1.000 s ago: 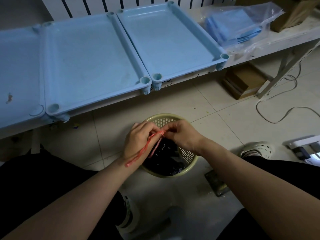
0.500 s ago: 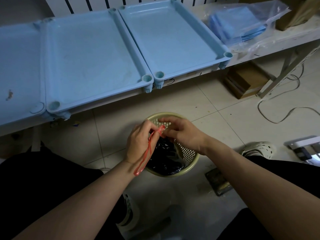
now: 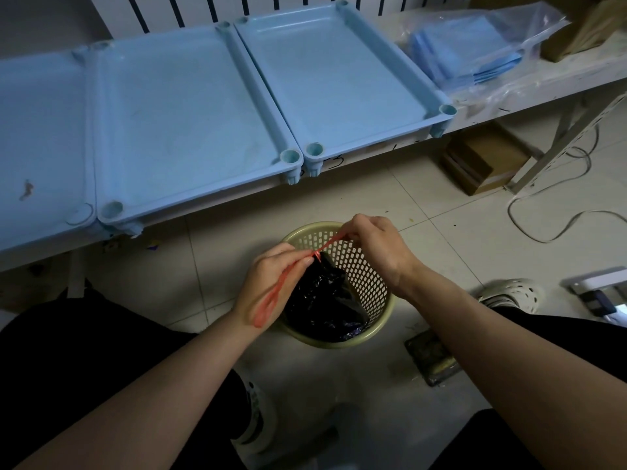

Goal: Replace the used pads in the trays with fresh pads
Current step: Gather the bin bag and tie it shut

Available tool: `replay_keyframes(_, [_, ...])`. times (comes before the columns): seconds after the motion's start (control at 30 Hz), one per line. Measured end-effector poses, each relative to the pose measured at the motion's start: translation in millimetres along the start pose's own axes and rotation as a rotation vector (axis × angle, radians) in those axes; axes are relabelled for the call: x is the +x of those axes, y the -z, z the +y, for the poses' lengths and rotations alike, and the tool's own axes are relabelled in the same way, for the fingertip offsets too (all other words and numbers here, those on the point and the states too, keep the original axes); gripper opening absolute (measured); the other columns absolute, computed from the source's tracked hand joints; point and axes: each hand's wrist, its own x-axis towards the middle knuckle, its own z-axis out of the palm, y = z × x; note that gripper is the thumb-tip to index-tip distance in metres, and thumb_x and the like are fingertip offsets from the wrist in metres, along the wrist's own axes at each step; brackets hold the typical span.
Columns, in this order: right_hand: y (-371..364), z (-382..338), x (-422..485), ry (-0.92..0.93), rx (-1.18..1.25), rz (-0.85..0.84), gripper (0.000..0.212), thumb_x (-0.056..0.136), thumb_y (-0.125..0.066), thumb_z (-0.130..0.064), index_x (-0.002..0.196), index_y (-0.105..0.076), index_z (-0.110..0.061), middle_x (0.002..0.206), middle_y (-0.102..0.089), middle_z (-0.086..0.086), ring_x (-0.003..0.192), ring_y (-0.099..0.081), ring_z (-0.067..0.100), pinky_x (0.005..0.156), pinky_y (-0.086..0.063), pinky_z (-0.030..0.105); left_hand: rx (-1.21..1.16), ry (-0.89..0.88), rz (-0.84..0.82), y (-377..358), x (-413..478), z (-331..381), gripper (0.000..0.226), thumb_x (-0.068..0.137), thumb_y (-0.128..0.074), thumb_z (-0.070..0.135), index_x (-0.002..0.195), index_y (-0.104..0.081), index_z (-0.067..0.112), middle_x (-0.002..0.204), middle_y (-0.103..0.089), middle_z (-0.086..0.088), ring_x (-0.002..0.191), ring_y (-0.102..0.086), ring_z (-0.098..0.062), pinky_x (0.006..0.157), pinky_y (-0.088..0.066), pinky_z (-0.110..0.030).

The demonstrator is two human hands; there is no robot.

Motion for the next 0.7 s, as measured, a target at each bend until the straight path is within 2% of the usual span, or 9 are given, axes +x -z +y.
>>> replay_keyframes(0.1, [7, 2, 1, -0.068, 0.310, -0.032, 0.033, 0.089, -0.044, -0.011, 0.089, -0.069, 0.010, 0.098, -0.070, 0.025, 0.090, -0.063, 0.026, 0.090, -0.049, 0.036, 0.179, -0.054, 0.013, 7, 3, -13, 0.017, 0.092, -0.060, 0.026, 0.092, -0.075, 0.016, 0.079, -0.059, 0.012, 0.075, -0.059, -0.013, 0.073, -0.048, -0.030])
replay_keyframes(0.17, [6, 1, 0, -0.113, 0.590, -0.095, 0.026, 0.091, -0.043, -0.006, 0.089, -0.062, 0.011, 0.090, -0.068, 0.025, 0.089, -0.065, 0.030, 0.093, -0.051, 0.038, 0.265, -0.053, -0.014, 13, 6, -14, 0.024, 0.095, -0.054, 0.036, 0.076, -0.065, 0.024, 0.068, -0.056, 0.014, 0.067, -0.057, -0.012, 0.071, -0.047, -0.034])
replay_keyframes(0.27, [-4, 0, 2, -0.244, 0.912, -0.114, 0.028, 0.095, -0.042, -0.009, 0.069, -0.051, -0.005, 0.061, -0.048, 0.009, 0.061, -0.055, 0.023, 0.071, -0.057, 0.036, 0.344, -0.087, -0.082, 15, 5, -9, 0.038, 0.099, -0.047, 0.036, 0.061, -0.041, 0.032, 0.052, -0.042, 0.012, 0.052, -0.045, -0.005, 0.065, -0.037, -0.030])
replay_keyframes(0.3, [-5, 2, 4, -0.269, 0.941, -0.081, 0.032, 0.096, -0.042, -0.009, 0.065, -0.045, -0.011, 0.056, -0.036, 0.004, 0.052, -0.043, 0.018, 0.061, -0.052, 0.034, 0.355, -0.090, -0.101, 17, 2, -12, 0.041, 0.099, -0.046, 0.034, 0.059, -0.040, 0.031, 0.049, -0.041, 0.011, 0.049, -0.044, -0.004, 0.062, -0.034, -0.027])
replay_keyframes(0.37, [2, 9, 9, -0.288, 0.872, 0.044, 0.030, 0.098, -0.041, -0.007, 0.069, -0.038, -0.016, 0.053, -0.023, -0.002, 0.046, -0.026, 0.013, 0.051, -0.037, 0.030, 0.383, -0.061, -0.147, 25, -7, -28, 0.045, 0.099, -0.042, 0.036, 0.056, -0.042, 0.023, 0.046, -0.043, 0.007, 0.044, -0.046, -0.007, 0.056, -0.030, -0.019])
replay_keyframes(0.5, [13, 37, 10, -0.336, 0.646, 0.279, 0.026, 0.099, -0.038, -0.004, 0.075, -0.043, -0.012, 0.048, -0.028, -0.003, 0.039, -0.027, 0.010, 0.046, -0.029, 0.029, 0.422, 0.094, -0.278, 31, -23, -54, 0.048, 0.094, -0.042, 0.043, 0.054, -0.043, 0.016, 0.045, -0.042, 0.004, 0.044, -0.044, -0.010, 0.050, -0.030, -0.023])
replay_keyframes(0.6, [6, 48, 7, -0.284, 0.616, 0.299, 0.023, 0.100, -0.040, -0.008, 0.079, -0.046, -0.011, 0.056, -0.030, 0.000, 0.045, -0.029, 0.012, 0.047, -0.033, 0.029, 0.143, 0.491, -0.209, 18, -19, -45, 0.043, 0.097, -0.052, 0.027, 0.056, -0.051, 0.012, 0.050, -0.047, 0.003, 0.044, -0.042, -0.005, 0.053, -0.036, -0.020])
replay_keyframes(0.63, [7, 48, 5, -0.246, 0.642, 0.278, 0.023, 0.101, -0.042, -0.011, 0.078, -0.045, -0.011, 0.055, -0.032, 0.001, 0.047, -0.031, 0.013, 0.050, -0.035, 0.031, -0.034, 0.602, -0.133, 16, -15, -39, 0.042, 0.097, -0.052, 0.023, 0.057, -0.053, 0.010, 0.056, -0.056, 0.000, 0.049, -0.050, -0.004, 0.060, -0.040, -0.017])
replay_keyframes(0.7, [10, 47, 5, -0.203, 0.708, 0.198, 0.029, 0.101, -0.045, -0.019, 0.074, -0.043, -0.012, 0.056, -0.039, 0.004, 0.049, -0.039, 0.016, 0.057, -0.043, 0.035, -0.440, 0.714, 0.018, 13, -8, -28, 0.041, 0.099, -0.048, 0.020, 0.059, -0.051, 0.011, 0.082, -0.071, -0.007, 0.077, -0.066, -0.011, 0.085, -0.045, -0.025])
